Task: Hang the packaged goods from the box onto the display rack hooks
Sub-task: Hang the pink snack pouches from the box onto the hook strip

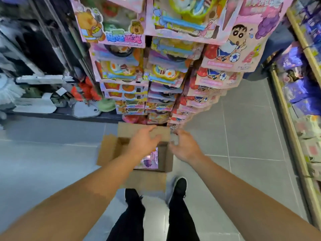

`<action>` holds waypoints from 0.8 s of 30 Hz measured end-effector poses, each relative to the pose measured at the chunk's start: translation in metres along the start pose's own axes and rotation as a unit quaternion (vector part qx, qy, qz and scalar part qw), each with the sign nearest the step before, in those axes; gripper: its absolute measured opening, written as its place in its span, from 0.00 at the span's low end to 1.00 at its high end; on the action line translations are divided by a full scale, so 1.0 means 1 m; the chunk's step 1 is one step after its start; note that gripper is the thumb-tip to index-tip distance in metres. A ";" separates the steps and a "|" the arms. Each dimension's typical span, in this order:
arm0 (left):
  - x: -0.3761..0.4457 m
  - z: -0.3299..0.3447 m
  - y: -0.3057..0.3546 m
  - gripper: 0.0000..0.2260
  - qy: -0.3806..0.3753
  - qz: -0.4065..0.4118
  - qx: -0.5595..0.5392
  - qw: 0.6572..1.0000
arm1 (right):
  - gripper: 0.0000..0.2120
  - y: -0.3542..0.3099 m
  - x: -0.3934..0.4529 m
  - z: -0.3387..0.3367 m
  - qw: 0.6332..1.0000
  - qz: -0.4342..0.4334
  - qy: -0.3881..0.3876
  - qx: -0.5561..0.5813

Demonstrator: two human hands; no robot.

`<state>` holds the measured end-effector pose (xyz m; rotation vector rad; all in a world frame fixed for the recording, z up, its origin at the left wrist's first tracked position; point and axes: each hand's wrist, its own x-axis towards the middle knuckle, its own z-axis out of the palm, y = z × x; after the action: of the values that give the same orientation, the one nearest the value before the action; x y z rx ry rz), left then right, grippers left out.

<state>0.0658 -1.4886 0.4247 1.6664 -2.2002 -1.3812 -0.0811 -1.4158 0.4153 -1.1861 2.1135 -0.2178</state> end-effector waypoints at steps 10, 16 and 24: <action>0.022 0.041 -0.159 0.21 -0.026 -0.119 -0.018 0.992 | 0.23 -0.002 0.051 0.145 0.991 0.023 -0.126 -0.025; 0.045 0.081 -0.239 0.18 -0.013 -0.194 -0.078 0.978 | 0.21 0.035 0.101 0.230 0.982 0.058 -0.178 -0.024; 0.125 0.159 -0.342 0.19 -0.023 -0.238 -0.071 0.968 | 0.28 0.114 0.184 0.356 0.969 0.117 -0.218 -0.023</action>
<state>0.1852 -1.4969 0.0462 2.2188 -1.7308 -1.6402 0.0061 -1.4348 0.0078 -0.8989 1.8490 0.1877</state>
